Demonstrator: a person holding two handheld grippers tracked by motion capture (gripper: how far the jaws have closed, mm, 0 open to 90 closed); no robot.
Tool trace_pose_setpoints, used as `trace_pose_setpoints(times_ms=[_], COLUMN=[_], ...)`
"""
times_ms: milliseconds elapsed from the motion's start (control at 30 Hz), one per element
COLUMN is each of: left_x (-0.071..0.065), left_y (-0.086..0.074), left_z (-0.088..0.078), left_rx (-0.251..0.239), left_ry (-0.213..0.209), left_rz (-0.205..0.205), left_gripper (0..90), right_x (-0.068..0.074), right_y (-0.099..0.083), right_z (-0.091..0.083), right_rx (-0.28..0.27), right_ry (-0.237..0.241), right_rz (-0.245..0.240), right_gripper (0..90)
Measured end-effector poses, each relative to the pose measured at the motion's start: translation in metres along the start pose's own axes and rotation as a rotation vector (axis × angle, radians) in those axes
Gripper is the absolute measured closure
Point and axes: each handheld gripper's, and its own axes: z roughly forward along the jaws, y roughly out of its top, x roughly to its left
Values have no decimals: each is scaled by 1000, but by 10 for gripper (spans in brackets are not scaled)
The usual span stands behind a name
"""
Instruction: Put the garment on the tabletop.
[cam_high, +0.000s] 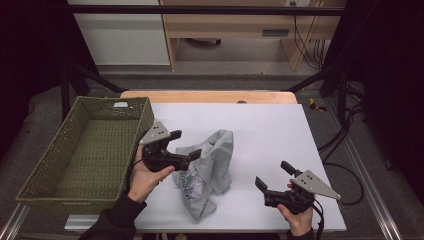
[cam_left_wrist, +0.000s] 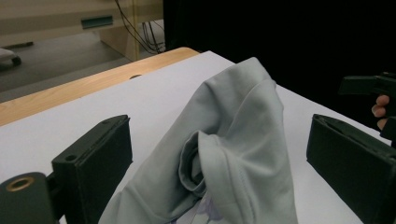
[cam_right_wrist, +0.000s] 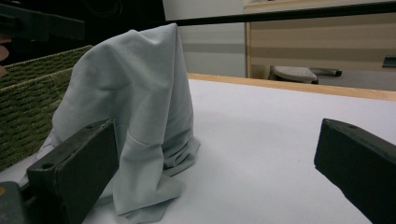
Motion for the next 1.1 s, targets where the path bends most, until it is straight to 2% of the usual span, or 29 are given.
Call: trace_pose_setpoints(times_ms=[233, 467, 533, 700, 900, 1000, 1100], left_x=[-3, -12, -14, -11, -12, -12, -9], left_y=[-21, -43, -48, -58, -69, -72, -72], left_z=[-17, -35, -37, -44, -55, -59, -60], left_rx=[-44, -64, -53, -52, -68, -68, -74], left_ry=[4, -4, -4, 16, 15, 28, 38], left_rz=[-4, 5, -1, -10, -36, -32, -45], left_gripper=[65, 60, 53, 39, 37, 35, 35], right_x=[0, -2, -2, -1, -2, -2, -2], right_y=[-1, 0, 0, -1, 0, 0, 0], right_z=[0, -2, -1, -2, -4, -4, -7], right_rx=[5, -2, -2, 2, 1, -4, 2], right_ry=[-2, 1, 0, 1, 3, 0, 4], right_rz=[-3, 1, 3, 1, -5, -5, -8], right_gripper=[3, 3, 3, 3, 3, 3, 3])
